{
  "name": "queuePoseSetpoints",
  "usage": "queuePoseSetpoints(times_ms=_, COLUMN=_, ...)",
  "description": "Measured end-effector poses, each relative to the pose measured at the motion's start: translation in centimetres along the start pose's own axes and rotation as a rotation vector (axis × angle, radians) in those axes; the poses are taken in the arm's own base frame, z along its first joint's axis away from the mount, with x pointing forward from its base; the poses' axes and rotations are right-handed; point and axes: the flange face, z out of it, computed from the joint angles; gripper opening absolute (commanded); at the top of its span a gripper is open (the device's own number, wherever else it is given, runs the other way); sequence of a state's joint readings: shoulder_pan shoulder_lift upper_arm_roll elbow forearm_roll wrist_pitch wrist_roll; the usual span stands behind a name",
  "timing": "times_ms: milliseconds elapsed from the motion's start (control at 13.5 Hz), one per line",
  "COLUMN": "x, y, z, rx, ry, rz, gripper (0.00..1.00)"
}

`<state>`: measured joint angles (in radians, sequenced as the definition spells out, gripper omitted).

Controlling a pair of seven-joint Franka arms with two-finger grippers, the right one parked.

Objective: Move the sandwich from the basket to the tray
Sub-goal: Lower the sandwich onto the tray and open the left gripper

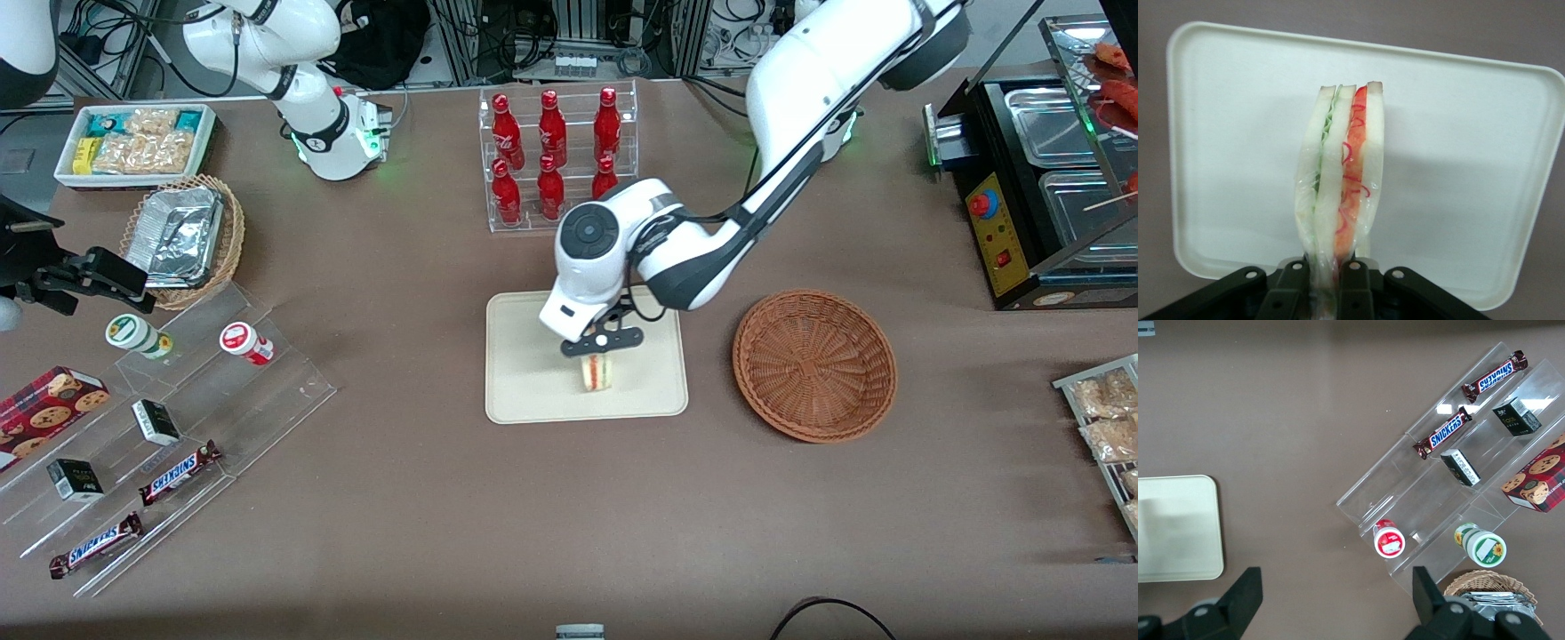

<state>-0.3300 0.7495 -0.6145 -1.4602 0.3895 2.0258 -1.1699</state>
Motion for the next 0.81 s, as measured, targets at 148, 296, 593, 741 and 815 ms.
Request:
queuePoseSetpoints(times_ms=148, x=-0.1, y=1.1, z=0.9, rx=0.019, ry=-0.023, rz=-0.005, gripper=0.02)
queuePoseSetpoints(times_ms=296, x=0.5, y=1.3, z=1.8, rx=0.031, ry=-0.034, rz=-0.013, gripper=0.02)
queuePoseSetpoints(times_ms=593, x=1.1, y=1.2, z=3.1, rx=0.085, ry=-0.042, rz=-0.01, gripper=0.02)
queuePoseSetpoints(times_ms=741, x=0.9, y=1.3, z=3.2, rx=0.099, ry=-0.045, rz=-0.001, gripper=0.03)
queuePoseSetpoints(times_ms=815, x=0.7, y=1.4, z=3.2, rx=0.1, ry=-0.045, rz=0.002, gripper=0.04)
